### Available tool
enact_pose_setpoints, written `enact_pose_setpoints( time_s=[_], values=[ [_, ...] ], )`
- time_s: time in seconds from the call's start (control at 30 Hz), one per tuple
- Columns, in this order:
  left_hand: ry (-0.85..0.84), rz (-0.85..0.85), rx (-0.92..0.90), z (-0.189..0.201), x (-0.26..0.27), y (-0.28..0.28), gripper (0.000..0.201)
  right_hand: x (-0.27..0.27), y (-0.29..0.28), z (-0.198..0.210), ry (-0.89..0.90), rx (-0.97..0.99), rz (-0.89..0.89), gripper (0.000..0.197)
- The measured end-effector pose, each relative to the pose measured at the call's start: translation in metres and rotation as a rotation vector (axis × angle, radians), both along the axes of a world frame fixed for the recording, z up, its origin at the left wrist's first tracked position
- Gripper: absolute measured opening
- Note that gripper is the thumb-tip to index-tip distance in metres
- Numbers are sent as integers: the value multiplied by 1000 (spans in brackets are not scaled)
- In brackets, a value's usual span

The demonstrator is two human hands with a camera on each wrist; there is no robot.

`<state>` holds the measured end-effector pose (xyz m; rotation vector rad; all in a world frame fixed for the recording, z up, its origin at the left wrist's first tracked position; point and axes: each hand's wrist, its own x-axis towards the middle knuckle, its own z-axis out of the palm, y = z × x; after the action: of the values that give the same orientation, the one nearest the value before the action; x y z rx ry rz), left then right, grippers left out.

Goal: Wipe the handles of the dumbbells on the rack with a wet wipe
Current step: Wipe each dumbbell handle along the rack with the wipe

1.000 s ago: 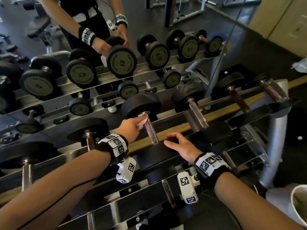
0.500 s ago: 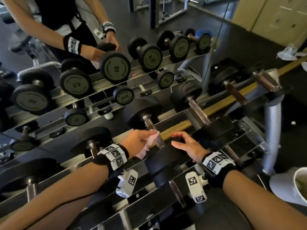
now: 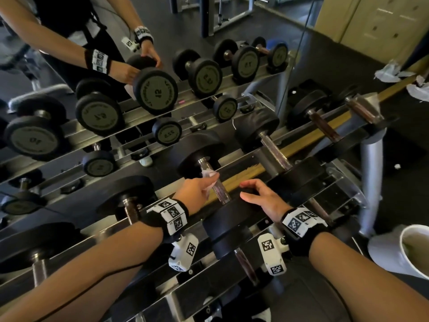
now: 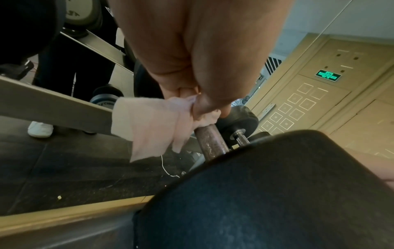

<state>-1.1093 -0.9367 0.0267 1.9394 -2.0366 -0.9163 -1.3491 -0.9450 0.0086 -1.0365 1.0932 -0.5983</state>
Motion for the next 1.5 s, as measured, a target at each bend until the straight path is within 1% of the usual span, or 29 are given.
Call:
enact_pose_setpoints(
  time_s=[0.13, 0.23, 0.3, 0.37, 0.5, 0.6, 0.67, 0.7, 0.77, 0.83, 0.9, 0.97, 1.0, 1.03, 1.1, 1.13, 1.3, 1.37, 1.5],
  values=[
    [34, -33, 72, -5, 1, 4, 70, 1, 1, -1, 14, -18, -17, 36],
    [96, -42, 22, -6, 0, 7, 64, 2, 2, -4, 18, -44, -47, 35],
    [182, -33, -11, -10, 1, 9, 60, 3, 4, -8, 24, -77, -69, 35],
    [250, -75, 60, -14, 3, 14, 61, 3, 6, -11, 36, -101, -93, 35],
    [210, -138, 148, -17, 3, 17, 68, 4, 10, -14, 51, -80, -129, 36],
    [332, -129, 214, -17, -1, 21, 73, 5, 14, -9, 74, -41, -117, 37],
    [404, -113, 219, -16, 0, 22, 68, 6, 16, -4, 110, -33, -100, 36],
    [433, -97, 222, -15, 0, 22, 61, 6, 18, -2, 134, -33, -92, 36],
    [439, -83, 231, -11, 3, 22, 47, 7, 19, 2, 169, -33, -80, 35],
    [468, -51, 253, -6, 5, 24, 39, 8, 19, 4, 192, -29, -68, 35],
    [588, 16, 290, -1, 9, 29, 36, 9, 16, 6, 222, -34, -62, 36],
    [809, 146, 363, 1, 15, 36, 36, 12, 13, 9, 247, -37, -50, 41],
    [892, 208, 371, 1, 17, 39, 36, 13, 13, 10, 260, -37, -37, 46],
    [915, 286, 338, -1, 18, 40, 37, 13, 13, 11, 277, -39, -18, 51],
    [844, 472, 201, -6, 21, 36, 35, 12, 13, 13, 313, -48, 22, 58],
    [842, 560, 152, -12, 22, 33, 33, 11, 12, 13, 324, -49, 39, 60],
    [977, 853, 102, -31, 6, 8, 28, 3, 10, 13, 344, -46, 89, 68],
    [1019, 900, 100, -36, -1, -3, 29, 3, 10, 12, 326, -33, 90, 69],
    [895, 839, 65, -42, -7, -12, 38, 4, 10, 10, 303, -21, 93, 69]
  ],
)
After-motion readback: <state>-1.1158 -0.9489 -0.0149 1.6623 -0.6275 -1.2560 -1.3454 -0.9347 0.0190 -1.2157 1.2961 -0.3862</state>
